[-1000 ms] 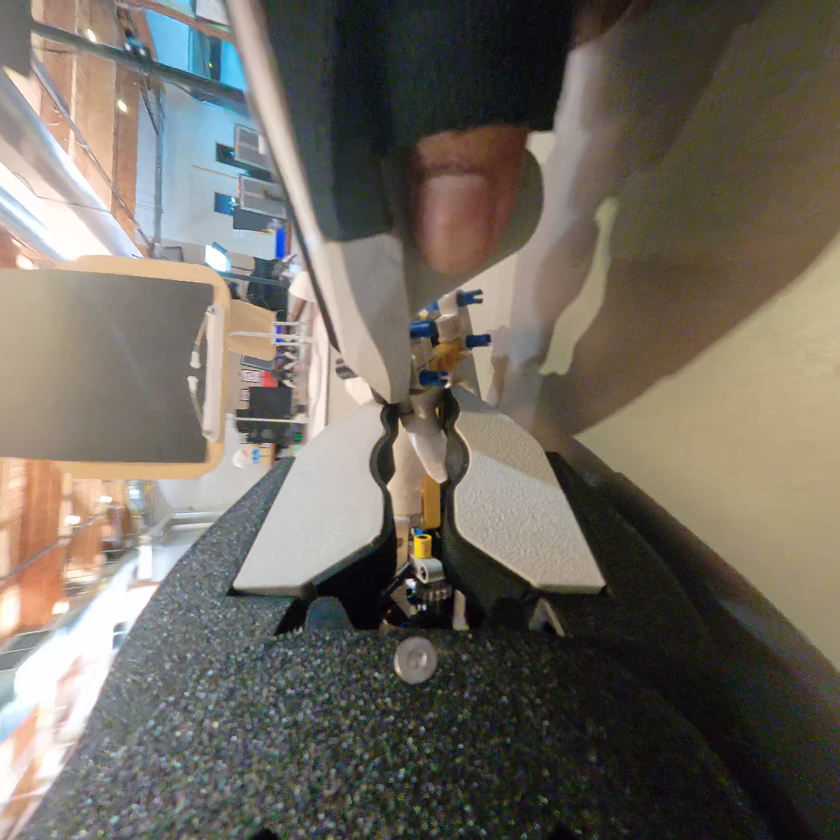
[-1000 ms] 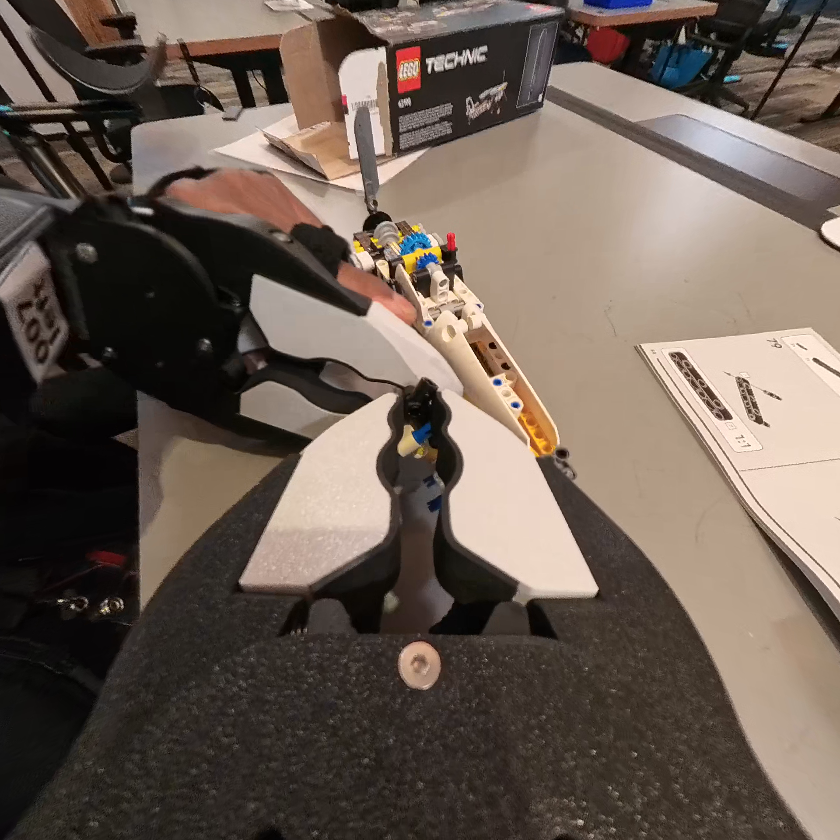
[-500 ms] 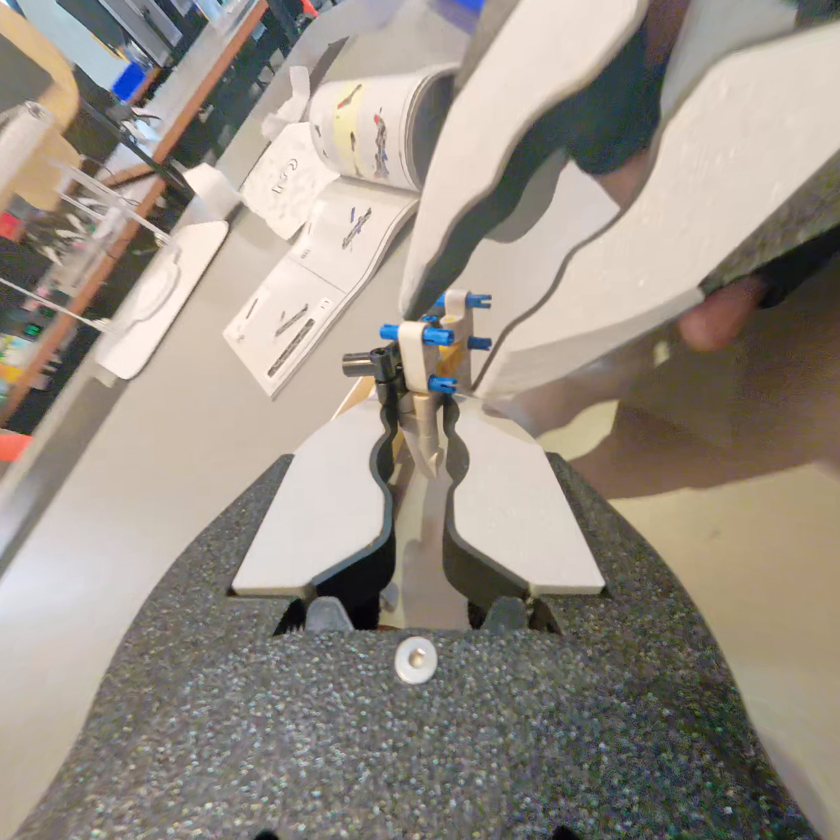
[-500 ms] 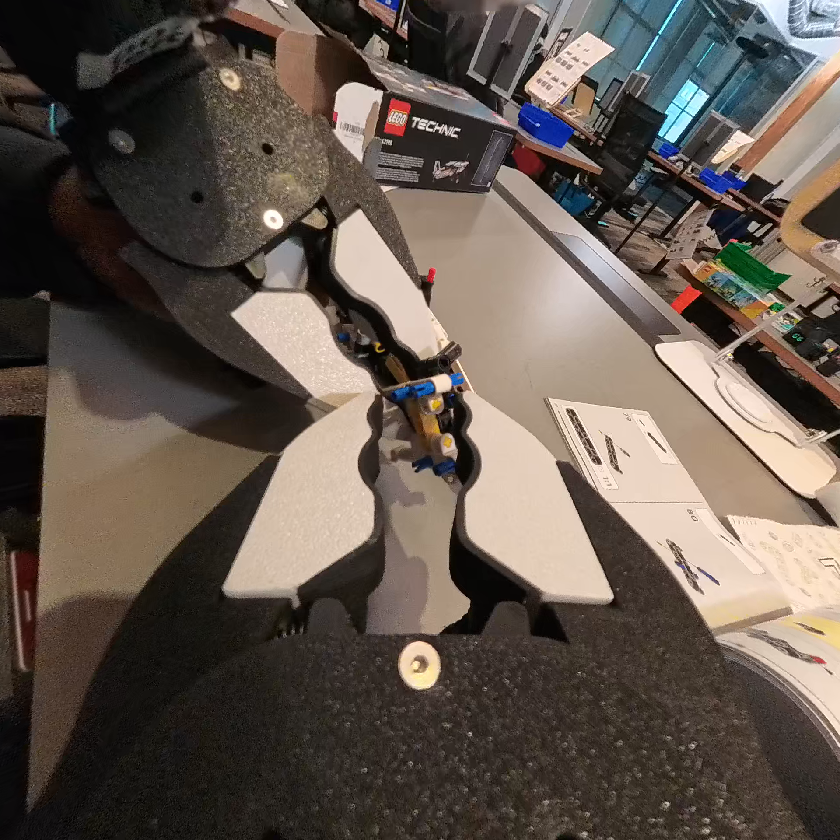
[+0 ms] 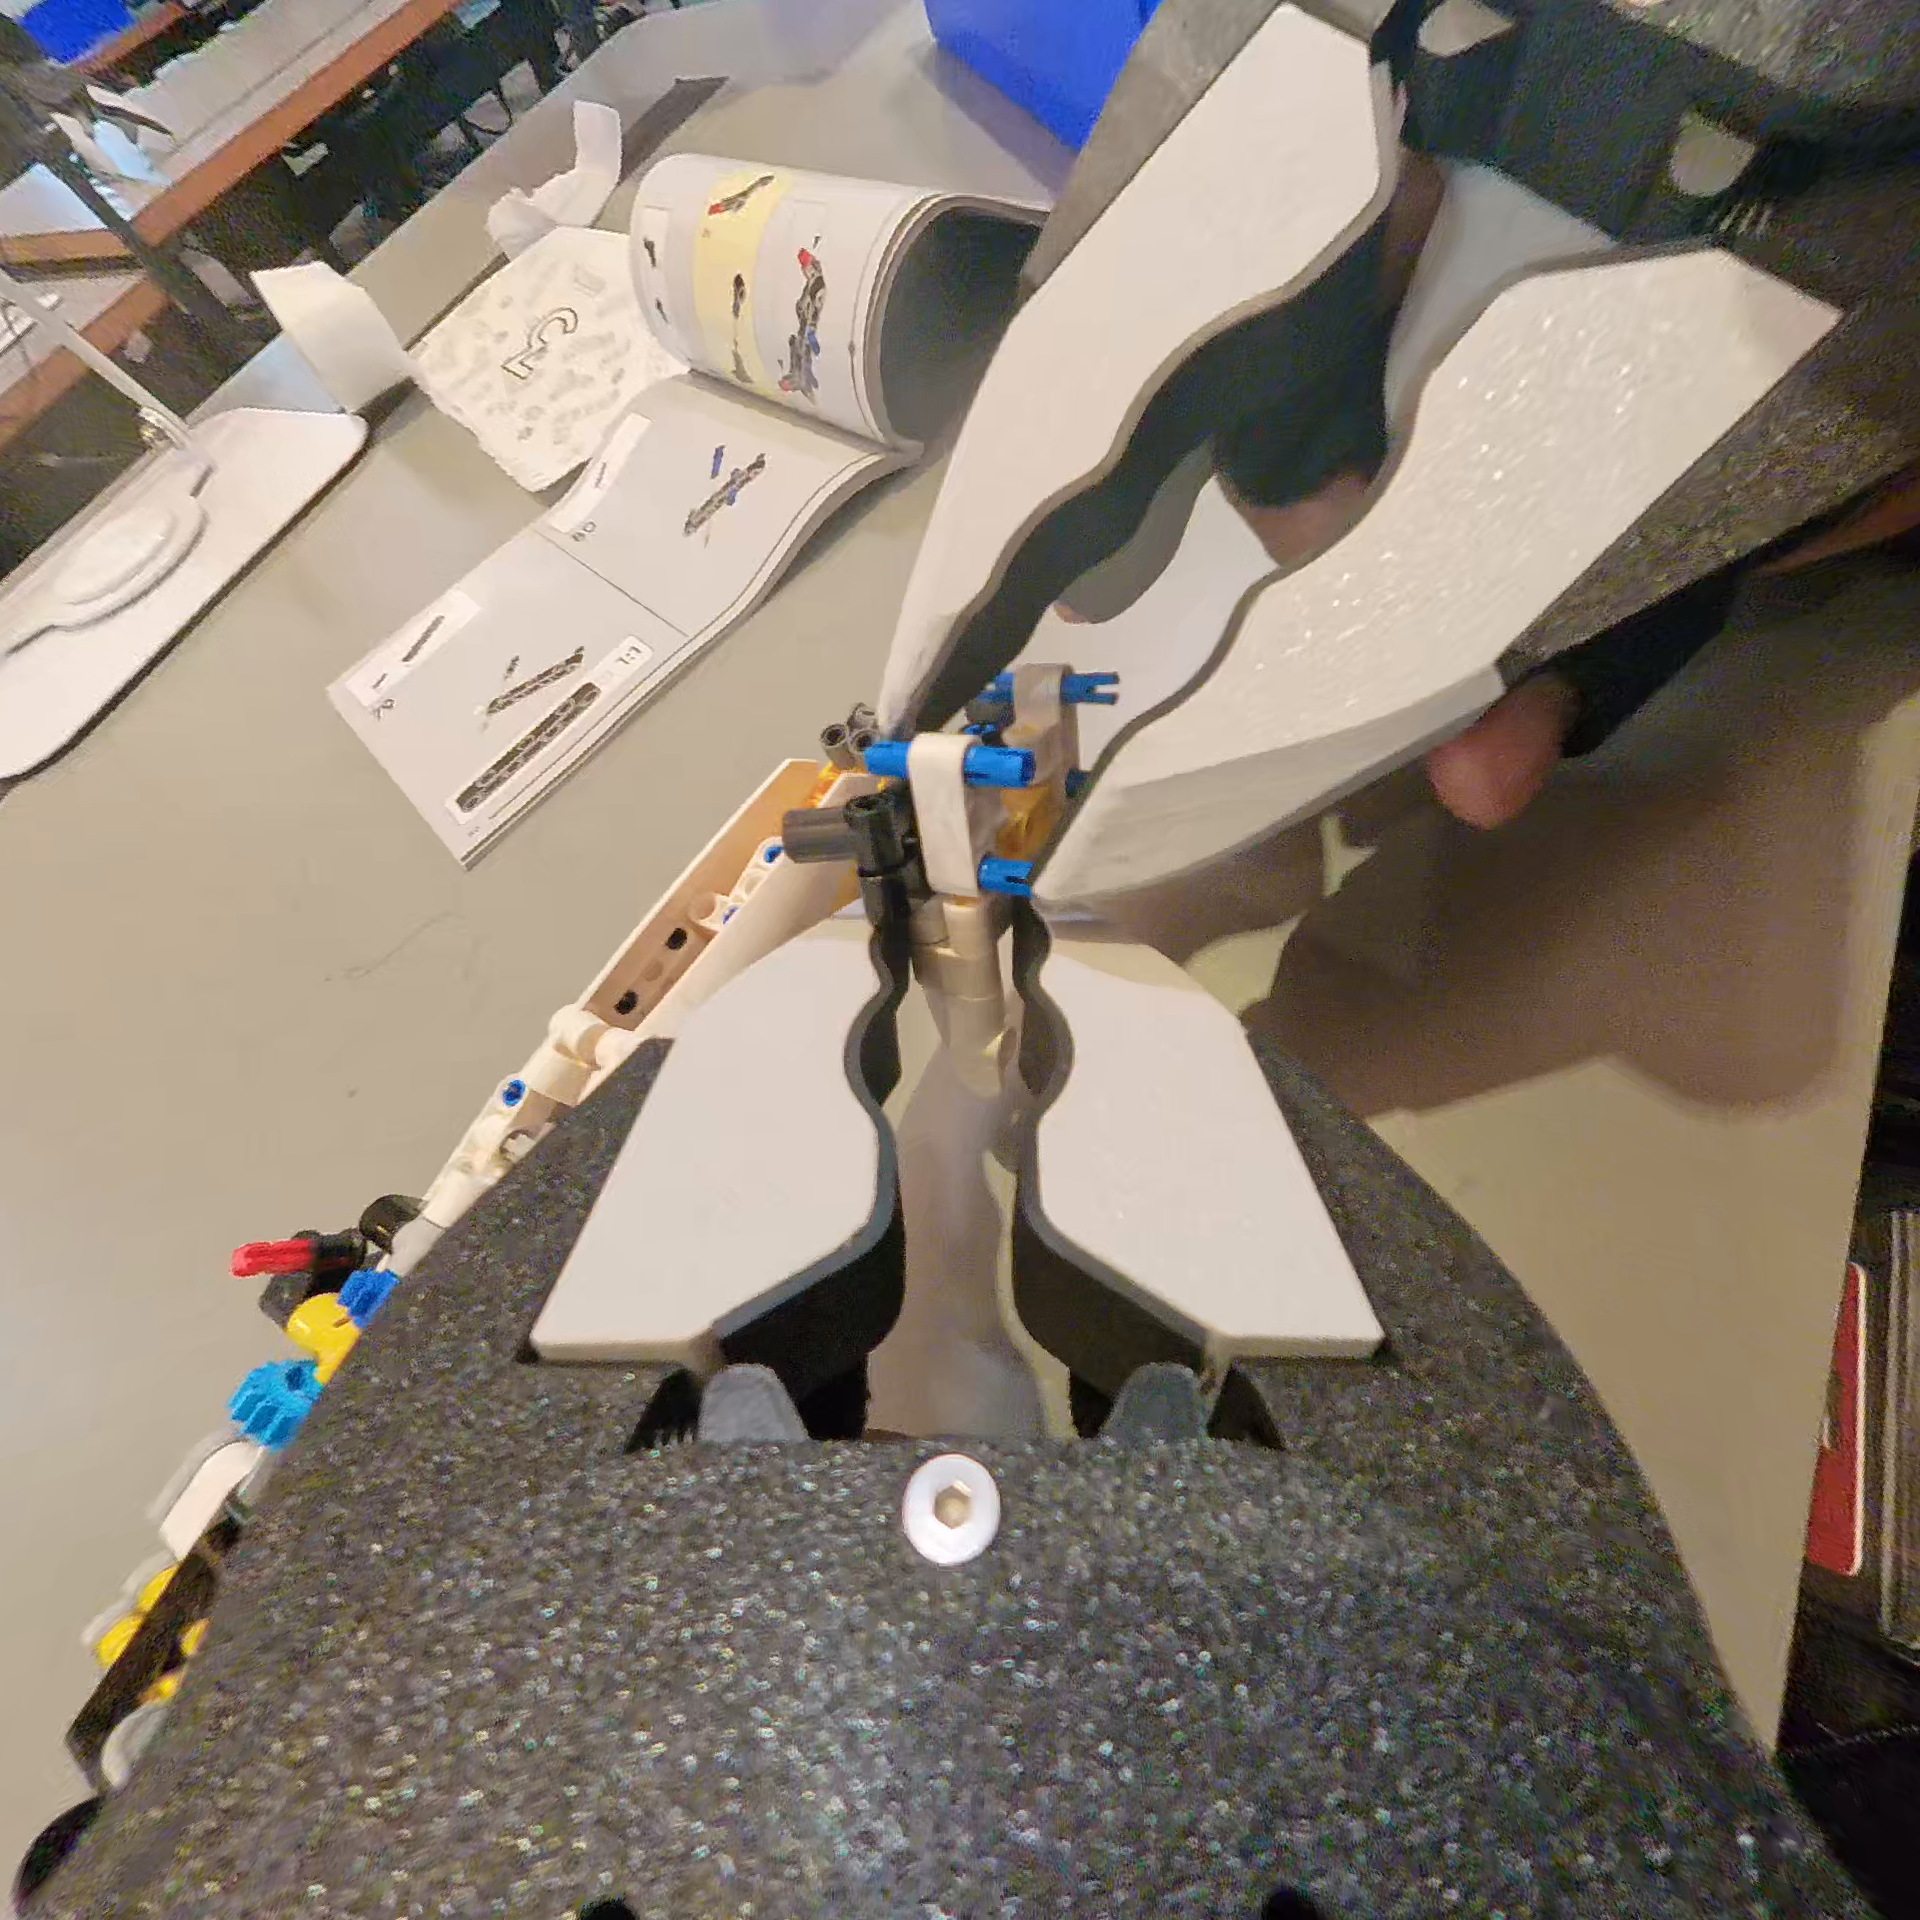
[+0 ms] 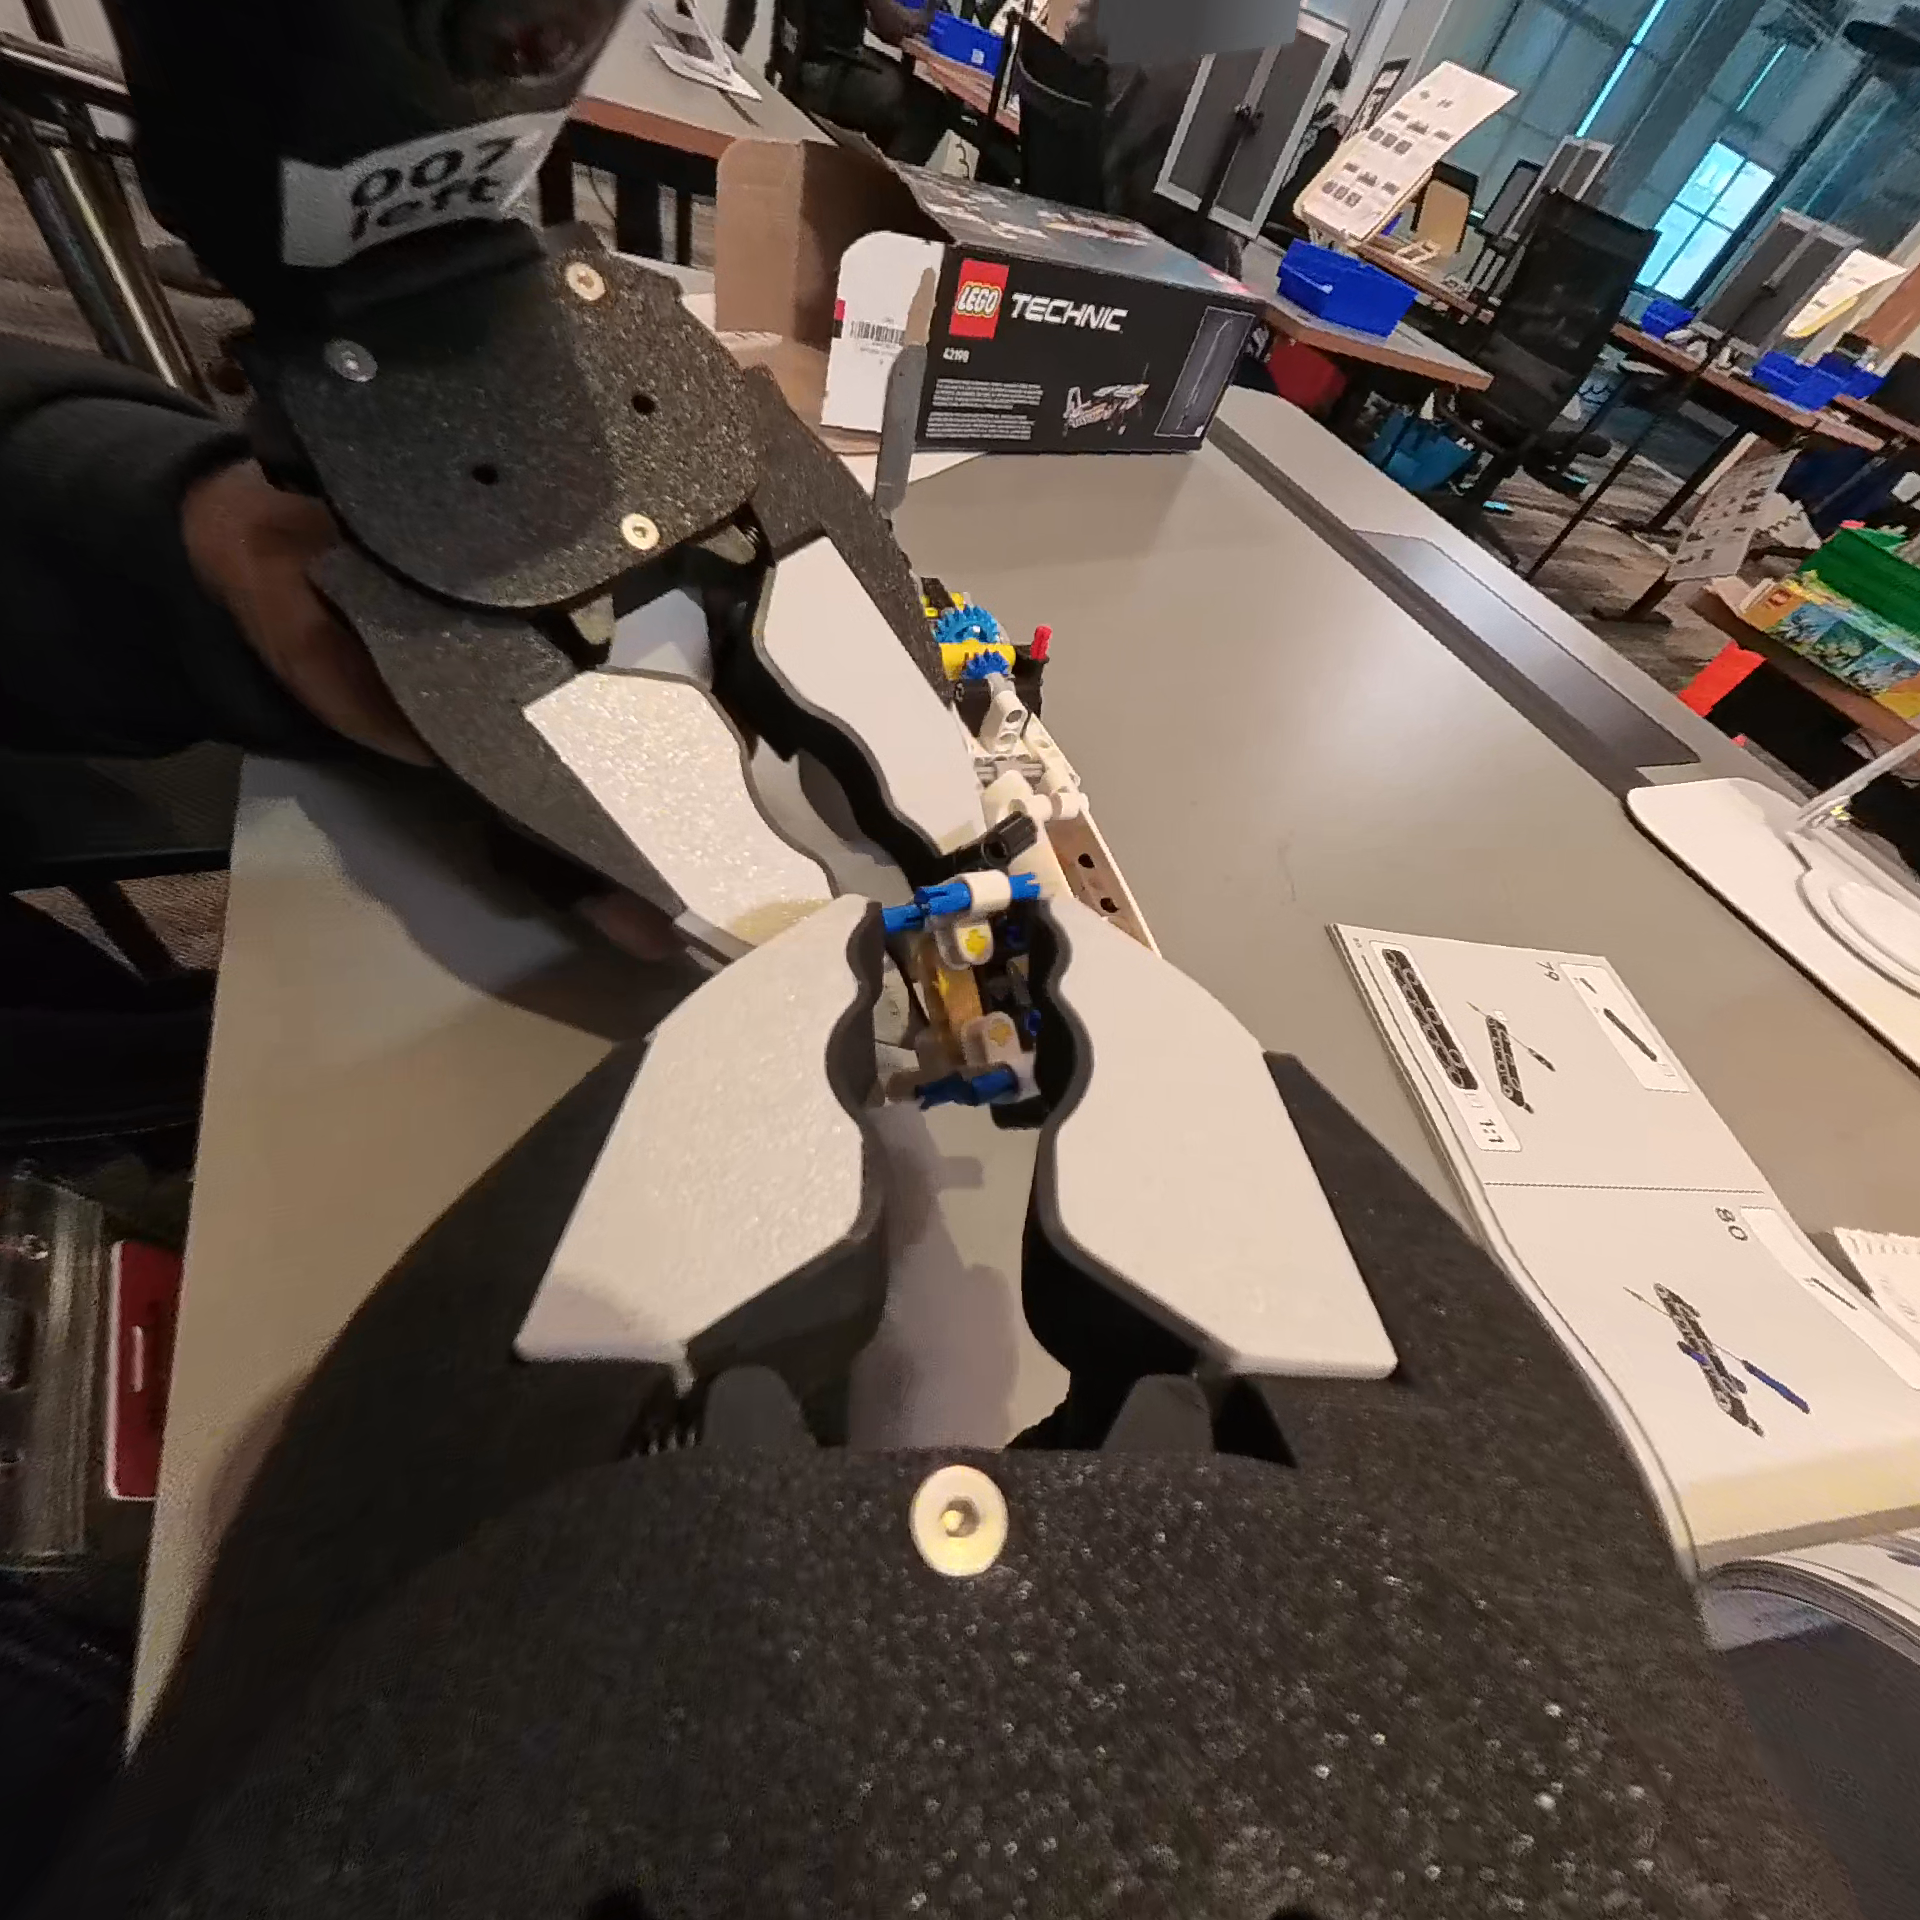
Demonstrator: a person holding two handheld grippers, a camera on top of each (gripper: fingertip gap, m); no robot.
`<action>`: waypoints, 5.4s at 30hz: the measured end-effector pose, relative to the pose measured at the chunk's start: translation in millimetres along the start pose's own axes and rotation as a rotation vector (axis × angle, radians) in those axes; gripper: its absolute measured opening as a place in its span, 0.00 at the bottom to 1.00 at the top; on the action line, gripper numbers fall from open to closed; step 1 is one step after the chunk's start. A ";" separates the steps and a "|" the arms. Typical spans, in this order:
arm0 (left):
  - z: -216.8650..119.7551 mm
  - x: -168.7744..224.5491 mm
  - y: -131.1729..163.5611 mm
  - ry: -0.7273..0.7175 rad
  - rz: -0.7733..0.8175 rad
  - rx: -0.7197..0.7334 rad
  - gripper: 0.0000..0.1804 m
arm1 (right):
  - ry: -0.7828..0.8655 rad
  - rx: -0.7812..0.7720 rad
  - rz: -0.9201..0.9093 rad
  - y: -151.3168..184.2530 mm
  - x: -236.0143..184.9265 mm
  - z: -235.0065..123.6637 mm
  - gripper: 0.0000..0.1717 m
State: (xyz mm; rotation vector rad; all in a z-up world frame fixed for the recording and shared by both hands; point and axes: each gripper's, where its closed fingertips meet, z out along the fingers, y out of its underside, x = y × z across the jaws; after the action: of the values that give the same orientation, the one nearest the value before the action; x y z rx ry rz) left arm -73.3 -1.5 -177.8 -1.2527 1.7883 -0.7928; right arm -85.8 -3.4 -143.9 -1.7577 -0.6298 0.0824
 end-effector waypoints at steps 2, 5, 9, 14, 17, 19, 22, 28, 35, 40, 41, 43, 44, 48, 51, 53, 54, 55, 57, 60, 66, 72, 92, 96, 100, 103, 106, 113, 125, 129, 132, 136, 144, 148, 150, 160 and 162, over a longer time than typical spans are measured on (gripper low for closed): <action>-0.1 1.2 -0.2 0.006 0.017 0.003 0.11 | -0.017 0.009 0.016 0.3 0.1 -0.3 0.17; 0.0 2.7 0.3 0.009 0.042 0.005 0.11 | -0.039 0.018 0.010 1.5 -0.6 -0.8 0.17; -0.1 3.6 0.9 0.020 0.038 0.009 0.11 | -0.043 0.024 -0.038 1.1 -2.1 -0.3 0.18; 0.1 2.3 1.4 0.011 0.035 0.007 0.12 | -0.027 0.019 -0.103 1.5 -2.5 -0.3 0.16; 1.3 -1.0 3.4 -0.019 0.032 -0.009 0.11 | 0.002 0.013 -0.153 2.6 -2.8 -1.0 0.16; 2.1 -3.9 4.2 -0.044 0.026 -0.016 0.12 | 0.027 0.017 -0.184 1.2 -2.4 -2.4 0.16; 3.0 -5.0 5.1 -0.060 0.025 -0.027 0.12 | 0.060 0.010 -0.237 1.2 -2.3 -2.7 0.16; 4.4 -2.9 6.5 -0.066 0.047 -0.041 0.12 | 0.103 -0.031 -0.314 5.1 0.1 0.9 0.14; 4.6 -4.7 6.6 -0.092 0.055 -0.045 0.12 | 0.127 -0.041 -0.355 5.2 0.6 1.4 0.14; 4.6 -4.2 6.3 -0.112 0.078 -0.045 0.11 | 0.130 -0.044 -0.351 5.5 0.3 0.0 0.13; 4.6 -4.2 6.2 -0.115 0.081 -0.045 0.11 | 0.127 -0.044 -0.338 5.6 0.4 -0.2 0.13; 4.6 -4.2 6.1 -0.123 0.089 -0.046 0.11 | 0.126 -0.048 -0.315 5.7 0.4 -0.5 0.13; 4.3 -4.1 6.2 -0.127 0.093 -0.047 0.11 | 0.128 -0.050 -0.307 5.6 0.2 -0.6 0.13; 3.2 -2.9 4.9 -0.117 0.087 -0.033 0.11 | 0.146 -0.046 -0.310 3.3 -1.4 -1.4 0.13; 2.1 -3.2 3.8 -0.124 0.090 -0.024 0.11 | 0.166 -0.049 -0.306 1.8 -1.9 -2.0 0.13; 1.6 -3.4 3.5 -0.128 0.090 -0.022 0.11 | 0.182 -0.059 -0.298 1.4 -2.4 -2.3 0.13; 1.7 -3.4 4.1 -0.130 0.091 -0.025 0.11 | 0.187 -0.064 -0.290 1.7 -2.4 -2.4 0.13; 1.7 -3.7 4.1 -0.135 0.092 -0.026 0.11 | 0.194 -0.068 -0.285 1.6 -2.3 -2.5 0.13; 1.6 -3.8 3.6 -0.137 0.088 -0.024 0.11 | 0.210 -0.075 -0.278 0.9 -2.6 -3.2 0.13; 0.9 -2.9 2.7 -0.129 0.082 -0.016 0.11 | 0.222 -0.077 -0.268 -0.5 -3.5 -4.7 0.12; -0.6 -1.8 -1.4 -0.104 0.054 0.017 0.11 | 0.242 -0.066 -0.244 -5.2 -4.2 -8.7 0.12; -4.1 -4.4 -8.7 -0.051 -0.016 0.083 0.11 | 0.159 0.031 -0.098 -12.7 -3.6 -14.6 0.00; 2.6 -5.0 -0.7 -0.070 0.007 0.003 0.06 | 0.129 0.078 0.093 1.0 24.2 -22.7 0.09; 2.8 -10.8 0.4 -0.105 -0.005 -0.021 0.09 | 0.131 0.086 0.098 1.3 26.1 -24.6 0.09; 2.4 -13.1 -1.7 -0.114 -0.001 -0.057 0.14 | 0.141 0.072 0.070 3.3 25.3 -24.7 0.09; 4.0 -11.2 -2.1 -0.093 0.033 -0.096 0.18 | 0.143 0.077 0.067 2.9 25.4 -25.5 0.09; 6.3 -18.6 0.1 -0.119 0.082 -0.149 0.19 | 0.141 0.087 0.075 2.2 26.0 -27.2 0.09; 9.8 -21.6 1.4 -0.037 0.183 -0.244 0.19 | 0.122 0.106 0.081 1.3 24.9 -32.1 0.09; -13.7 -40.7 0.1 -0.001 -0.078 -0.114 0.18 | 0.082 0.147 0.110 -1.6 24.4 -39.5 0.09; -15.6 -38.9 -5.2 -0.043 -0.029 -0.091 0.15 | 0.069 0.136 0.095 -1.1 21.2 -38.1 0.09; -13.1 -32.7 -4.9 -0.046 0.008 -0.116 0.14 | 0.072 0.142 0.092 -2.0 21.0 -39.1 0.09; -3.9 -30.8 6.7 -0.051 0.020 -0.195 0.15 | 0.075 0.143 0.091 -2.1 20.9 -40.1 0.09; -1.0 -27.5 0.8 -0.091 0.187 -0.174 0.08 | 0.054 0.100 0.056 4.8 20.0 -40.7 0.11; -3.7 -16.4 -2.4 -0.031 0.254 -0.089 0.07 | 0.010 0.015 -0.002 17.5 16.8 -36.0 0.16; -6.1 -10.2 -5.1 -0.004 0.268 -0.029 0.07 | -0.008 -0.041 -0.057 24.7 13.8 -31.4 0.19; -30.4 23.4 -28.5 0.170 0.301 0.315 0.07 | -0.057 0.037 -0.323 10.4 -7.8 -24.5 0.26; -33.0 24.3 -27.9 0.204 0.287 0.331 0.07 | -0.080 0.071 -0.343 5.3 -12.4 -26.3 0.23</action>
State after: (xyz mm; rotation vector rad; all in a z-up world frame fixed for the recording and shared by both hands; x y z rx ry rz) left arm -94.2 -31.7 -144.6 -0.7025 1.8498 -1.0257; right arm -84.5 -32.8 -144.4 -1.5617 -0.9665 -0.0622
